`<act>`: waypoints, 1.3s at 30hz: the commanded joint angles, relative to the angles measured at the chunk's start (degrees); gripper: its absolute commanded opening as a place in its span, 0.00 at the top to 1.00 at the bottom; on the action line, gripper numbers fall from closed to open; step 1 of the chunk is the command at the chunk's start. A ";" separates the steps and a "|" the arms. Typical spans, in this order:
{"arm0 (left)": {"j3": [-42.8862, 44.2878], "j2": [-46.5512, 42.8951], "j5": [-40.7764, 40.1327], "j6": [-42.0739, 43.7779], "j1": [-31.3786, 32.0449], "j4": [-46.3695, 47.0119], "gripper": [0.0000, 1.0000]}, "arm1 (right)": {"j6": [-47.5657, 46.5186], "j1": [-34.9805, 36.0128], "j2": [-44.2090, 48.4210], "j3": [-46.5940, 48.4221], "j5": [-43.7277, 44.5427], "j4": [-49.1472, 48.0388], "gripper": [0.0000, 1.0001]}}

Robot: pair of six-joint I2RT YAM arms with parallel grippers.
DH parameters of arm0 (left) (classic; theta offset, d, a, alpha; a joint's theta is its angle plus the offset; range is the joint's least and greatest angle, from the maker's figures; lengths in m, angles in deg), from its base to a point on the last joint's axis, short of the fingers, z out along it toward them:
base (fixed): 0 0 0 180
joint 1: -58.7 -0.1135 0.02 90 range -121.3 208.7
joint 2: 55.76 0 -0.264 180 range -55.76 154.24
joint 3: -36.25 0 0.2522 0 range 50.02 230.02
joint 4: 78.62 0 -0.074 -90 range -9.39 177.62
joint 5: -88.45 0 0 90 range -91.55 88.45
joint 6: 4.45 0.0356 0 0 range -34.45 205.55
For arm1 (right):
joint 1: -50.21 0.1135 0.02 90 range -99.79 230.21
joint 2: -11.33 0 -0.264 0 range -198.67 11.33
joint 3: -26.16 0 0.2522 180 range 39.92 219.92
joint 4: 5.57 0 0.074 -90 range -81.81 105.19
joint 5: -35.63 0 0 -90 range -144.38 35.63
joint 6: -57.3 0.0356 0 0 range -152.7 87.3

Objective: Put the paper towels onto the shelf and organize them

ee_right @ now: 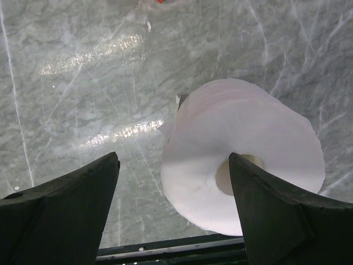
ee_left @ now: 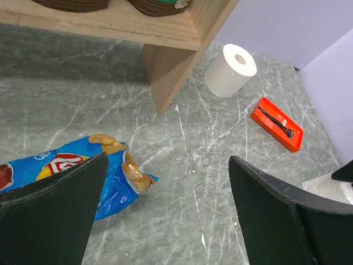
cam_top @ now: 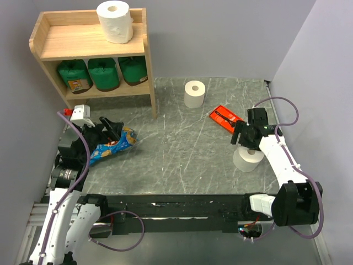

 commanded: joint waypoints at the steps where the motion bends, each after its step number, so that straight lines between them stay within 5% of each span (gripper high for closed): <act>1: 0.37 -0.60 -1.48 1.20 0.35 1.19 0.04 | -0.47 -0.48 -1.06 -1.33 -1.11 -2.75 0.15; 10: 0.03 -1.57 -2.01 1.38 0.35 1.28 0.04 | 0.23 -0.31 -1.50 -2.21 2.49 -1.17 0.23; 21: -0.15 -1.04 -1.21 1.47 0.35 1.45 0.04 | 2.69 -0.31 6.23 0.95 0.82 1.47 0.18; 34: 0.02 -1.04 -1.39 1.47 0.35 1.28 0.04 | 2.95 -0.31 1.06 -2.56 1.70 -1.08 0.17; 39: 0.11 -1.04 -1.65 1.47 0.35 1.28 0.04 | 2.43 -0.13 0.78 -3.18 1.17 -1.78 0.29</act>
